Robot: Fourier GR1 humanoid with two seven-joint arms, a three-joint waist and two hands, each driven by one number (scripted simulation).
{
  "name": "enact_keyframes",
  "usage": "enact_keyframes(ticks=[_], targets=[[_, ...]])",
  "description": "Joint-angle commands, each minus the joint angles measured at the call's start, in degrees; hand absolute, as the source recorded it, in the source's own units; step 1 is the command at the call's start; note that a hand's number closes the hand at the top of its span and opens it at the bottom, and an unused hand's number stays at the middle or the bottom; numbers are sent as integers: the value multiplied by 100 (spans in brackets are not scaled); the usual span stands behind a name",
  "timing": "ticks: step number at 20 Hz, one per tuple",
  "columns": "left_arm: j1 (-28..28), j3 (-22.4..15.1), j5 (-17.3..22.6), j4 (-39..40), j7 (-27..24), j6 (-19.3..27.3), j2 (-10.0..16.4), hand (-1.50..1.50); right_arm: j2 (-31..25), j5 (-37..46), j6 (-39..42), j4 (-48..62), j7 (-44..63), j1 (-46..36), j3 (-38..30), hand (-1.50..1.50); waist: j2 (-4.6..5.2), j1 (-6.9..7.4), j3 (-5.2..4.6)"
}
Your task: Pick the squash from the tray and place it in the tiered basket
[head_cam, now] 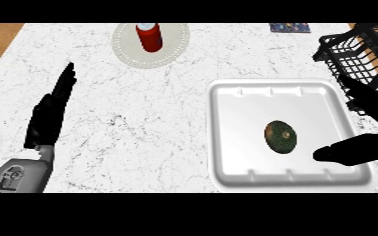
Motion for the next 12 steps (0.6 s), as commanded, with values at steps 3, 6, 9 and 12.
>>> enact_keyframes(ticks=[3,6,9,12], targets=[[-17,-55,-252,108,43,60,-208,0,308,304,167,234,823,-270,504,-150,-9,-48,3],[108,165,-67,-233,169,-195,-11,0,347,409,269,498,749,-294,527,-150,-15,-34,5],[137,26,-307,-329,299,-49,-230,0,499,624,232,314,615,37,636,-150,-19,-66,6],[238,199,-291,-56,-88,-191,-256,0,682,711,346,304,1057,-439,707,-150,-14,-48,4]])
